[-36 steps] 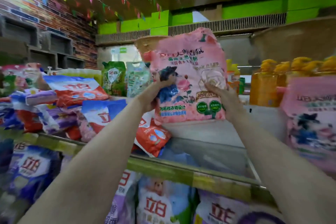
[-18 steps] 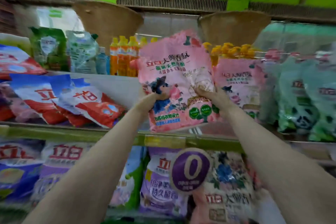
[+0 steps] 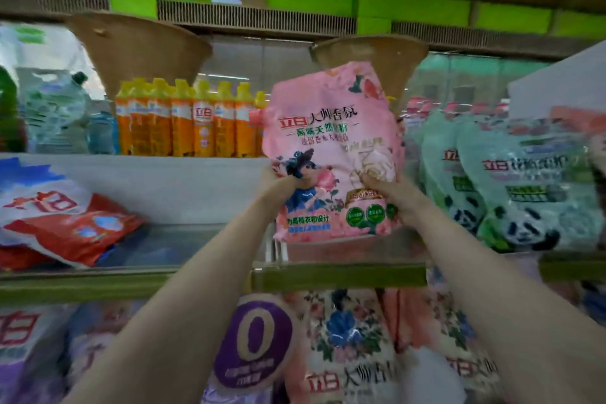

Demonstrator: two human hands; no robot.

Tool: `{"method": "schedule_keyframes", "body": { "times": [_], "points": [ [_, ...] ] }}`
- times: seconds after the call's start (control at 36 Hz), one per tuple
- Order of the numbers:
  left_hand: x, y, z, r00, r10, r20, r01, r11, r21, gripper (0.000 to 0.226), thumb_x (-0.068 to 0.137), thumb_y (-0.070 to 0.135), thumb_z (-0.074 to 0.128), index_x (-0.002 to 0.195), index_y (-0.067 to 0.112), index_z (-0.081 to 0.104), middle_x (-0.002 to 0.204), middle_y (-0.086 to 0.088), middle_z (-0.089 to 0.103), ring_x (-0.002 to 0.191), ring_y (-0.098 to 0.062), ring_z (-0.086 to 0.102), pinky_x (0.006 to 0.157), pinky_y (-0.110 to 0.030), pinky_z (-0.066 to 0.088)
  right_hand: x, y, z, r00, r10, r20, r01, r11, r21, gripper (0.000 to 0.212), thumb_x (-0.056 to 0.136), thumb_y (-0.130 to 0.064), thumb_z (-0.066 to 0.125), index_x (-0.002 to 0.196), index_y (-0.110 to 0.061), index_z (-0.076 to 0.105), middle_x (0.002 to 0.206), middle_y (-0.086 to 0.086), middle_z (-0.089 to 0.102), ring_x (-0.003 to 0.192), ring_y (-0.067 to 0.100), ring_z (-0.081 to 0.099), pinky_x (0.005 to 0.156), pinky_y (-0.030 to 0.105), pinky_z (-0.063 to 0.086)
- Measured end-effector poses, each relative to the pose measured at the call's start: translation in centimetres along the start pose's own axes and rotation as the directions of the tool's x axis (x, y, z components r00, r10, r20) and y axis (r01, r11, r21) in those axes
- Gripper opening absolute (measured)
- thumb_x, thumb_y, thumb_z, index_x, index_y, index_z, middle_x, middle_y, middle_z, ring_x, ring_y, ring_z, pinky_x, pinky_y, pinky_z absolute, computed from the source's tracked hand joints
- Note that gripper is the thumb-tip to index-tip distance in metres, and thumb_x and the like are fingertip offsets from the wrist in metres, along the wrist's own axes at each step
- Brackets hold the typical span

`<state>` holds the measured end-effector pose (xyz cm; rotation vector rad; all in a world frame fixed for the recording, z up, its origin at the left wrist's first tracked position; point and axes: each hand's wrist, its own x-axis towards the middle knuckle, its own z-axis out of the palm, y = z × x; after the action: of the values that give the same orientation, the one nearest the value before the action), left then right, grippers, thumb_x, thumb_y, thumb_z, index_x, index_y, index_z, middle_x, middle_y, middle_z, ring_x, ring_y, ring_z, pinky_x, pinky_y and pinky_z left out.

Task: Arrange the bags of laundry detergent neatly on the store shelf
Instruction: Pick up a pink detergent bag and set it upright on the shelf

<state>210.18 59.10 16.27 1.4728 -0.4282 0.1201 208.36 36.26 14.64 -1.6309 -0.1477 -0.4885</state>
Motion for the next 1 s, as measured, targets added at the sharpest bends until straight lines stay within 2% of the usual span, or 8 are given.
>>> {"method": "schedule_keyframes", "body": {
  "times": [0.17,0.39,0.56,0.67,0.72,0.83,0.92,1.0],
  "points": [
    [2.8,-0.8,5.2,0.997,0.064,-0.054,-0.061,0.997,0.055,0.026,0.076,-0.012,0.069,0.101,-0.007,0.061,0.096,-0.012,0.064,0.086,-0.020,0.058,0.057,-0.017,0.052,0.2,-0.7,-3.2,1.000,0.017,0.012,-0.018,0.997,0.082,0.057,0.076,-0.012,0.072,0.129,-0.011,0.051,0.113,0.009,0.066,0.108,0.028,0.061,0.101,0.049,0.044],
    [5.8,-4.4,9.4,0.994,-0.030,-0.105,0.042,0.992,0.119,0.036,0.075,-0.011,0.070,0.109,-0.008,0.058,0.111,-0.017,0.062,0.092,-0.023,0.059,0.067,-0.021,0.050,3.1,4.1,-7.8,0.988,0.084,0.126,-0.098,0.989,0.111,0.083,0.045,-0.036,0.090,0.119,-0.024,0.056,0.110,0.003,0.071,0.112,0.028,0.061,0.099,0.050,0.044],
    [8.6,-5.6,10.3,0.995,-0.086,-0.058,0.098,0.964,0.248,0.053,0.076,0.001,0.074,0.123,-0.003,0.049,0.113,-0.011,0.058,0.104,-0.023,0.056,0.083,-0.023,0.045,5.1,6.0,-9.3,0.977,0.158,0.144,-0.179,0.974,0.141,0.064,0.064,-0.017,0.076,0.123,-0.020,0.053,0.114,0.006,0.066,0.122,0.031,0.053,0.110,0.055,0.031],
    [9.2,-5.9,10.4,0.994,-0.079,-0.077,0.095,0.968,0.231,0.066,0.074,0.001,0.076,0.130,0.000,0.040,0.119,-0.008,0.053,0.114,-0.023,0.053,0.090,-0.026,0.045,6.2,6.4,-9.8,0.969,0.159,0.188,-0.178,0.980,0.091,0.083,0.039,-0.037,0.092,0.114,-0.022,0.058,0.113,0.006,0.068,0.116,0.030,0.057,0.106,0.050,0.036],
    [9.5,-6.1,10.4,0.994,-0.075,-0.078,0.092,0.966,0.242,0.063,0.073,0.000,0.076,0.127,-0.002,0.043,0.119,-0.009,0.057,0.111,-0.021,0.056,0.087,-0.025,0.047,6.3,6.3,-9.8,0.968,0.155,0.195,-0.167,0.985,0.044,0.079,0.045,-0.033,0.091,0.116,-0.020,0.057,0.112,0.007,0.069,0.111,0.027,0.059,0.103,0.048,0.040],
    [9.3,-6.3,10.4,0.997,-0.043,-0.062,0.063,0.928,0.367,0.055,0.073,0.011,0.079,0.120,0.001,0.052,0.115,-0.007,0.062,0.105,-0.021,0.059,0.092,-0.032,0.050,5.7,5.8,-9.1,0.988,0.106,0.110,-0.097,0.992,-0.084,0.025,0.085,-0.008,0.064,0.103,-0.024,0.056,0.118,0.009,0.063,0.105,0.021,0.059,0.100,0.041,0.042],
    [9.0,-6.9,10.4,0.996,-0.051,-0.079,0.084,0.856,0.510,0.032,0.076,0.028,0.077,0.096,0.015,0.056,0.092,-0.007,0.066,0.084,-0.022,0.063,0.087,-0.043,0.054,4.6,5.2,-8.1,0.995,0.096,0.010,-0.089,0.952,-0.294,0.034,0.093,-0.020,0.057,0.126,-0.013,0.048,0.128,0.011,0.056,0.120,0.026,0.051,0.103,0.040,0.040],
    [8.0,-6.9,10.3,0.997,-0.055,-0.054,0.077,0.787,0.612,0.022,0.080,0.033,0.073,0.077,0.021,0.056,0.080,-0.007,0.068,0.075,-0.023,0.065,0.083,-0.048,0.056,3.9,5.2,-7.6,0.981,0.122,-0.151,-0.186,0.815,-0.549,0.052,0.097,-0.030,0.050,0.135,-0.001,0.031,0.128,0.014,0.051,0.104,0.024,0.052,0.080,0.029,0.045]
  ]
}}
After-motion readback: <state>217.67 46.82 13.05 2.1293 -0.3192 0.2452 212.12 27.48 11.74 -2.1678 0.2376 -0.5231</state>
